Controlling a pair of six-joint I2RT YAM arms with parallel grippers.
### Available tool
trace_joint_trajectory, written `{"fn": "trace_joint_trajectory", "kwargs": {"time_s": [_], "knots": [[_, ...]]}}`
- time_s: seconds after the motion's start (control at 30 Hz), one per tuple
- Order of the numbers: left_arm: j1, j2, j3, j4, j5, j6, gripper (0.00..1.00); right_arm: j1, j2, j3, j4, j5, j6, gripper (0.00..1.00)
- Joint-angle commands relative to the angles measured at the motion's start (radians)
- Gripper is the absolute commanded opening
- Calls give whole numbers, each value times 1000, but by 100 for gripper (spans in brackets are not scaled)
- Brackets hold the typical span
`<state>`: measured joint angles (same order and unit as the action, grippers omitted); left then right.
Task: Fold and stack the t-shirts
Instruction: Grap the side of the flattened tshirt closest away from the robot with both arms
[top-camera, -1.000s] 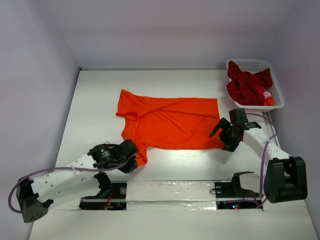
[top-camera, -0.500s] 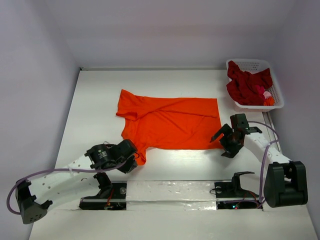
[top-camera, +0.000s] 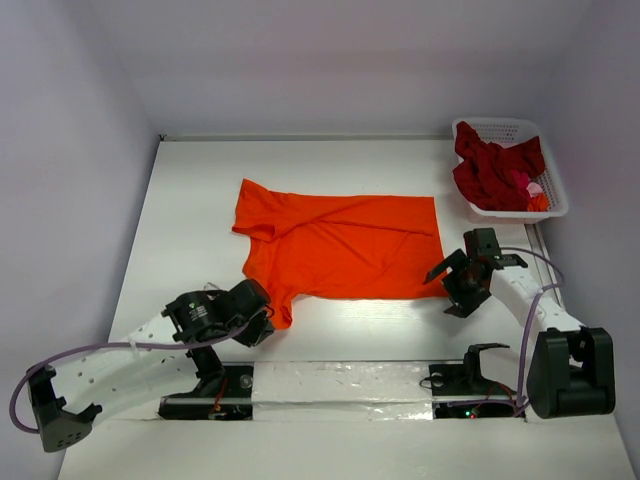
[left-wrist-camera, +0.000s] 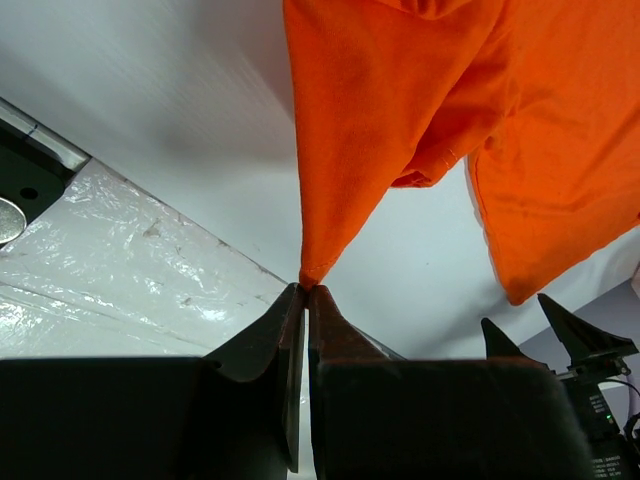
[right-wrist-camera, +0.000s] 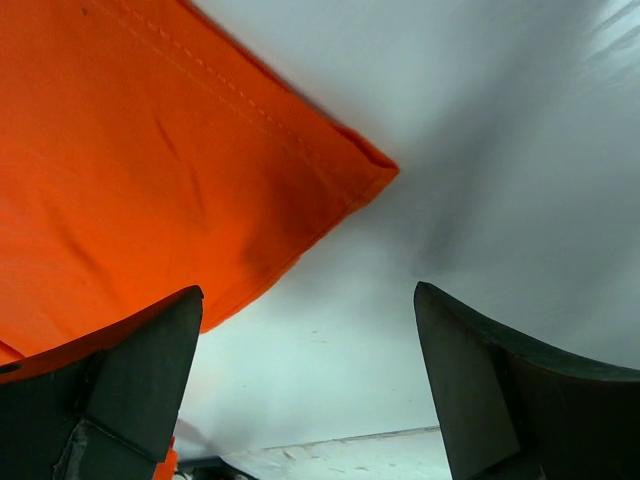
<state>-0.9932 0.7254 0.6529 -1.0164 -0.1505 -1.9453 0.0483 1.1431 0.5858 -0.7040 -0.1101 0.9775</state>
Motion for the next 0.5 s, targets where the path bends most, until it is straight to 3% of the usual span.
{"fn": "trace_joint_trajectory", "kwargs": {"time_s": [0.0, 0.23, 0.47], "knots": [[-4, -17, 42, -31, -26, -113, 0, -21, -3, 66, -55, 84, 21, 91], [-4, -32, 39, -14, -26, -99, 0, -30, 33, 172, -117, 248, -14, 91], [-4, -47, 48, -17, -34, -101, 0, -30, 63, 186, -143, 316, -48, 90]]}}
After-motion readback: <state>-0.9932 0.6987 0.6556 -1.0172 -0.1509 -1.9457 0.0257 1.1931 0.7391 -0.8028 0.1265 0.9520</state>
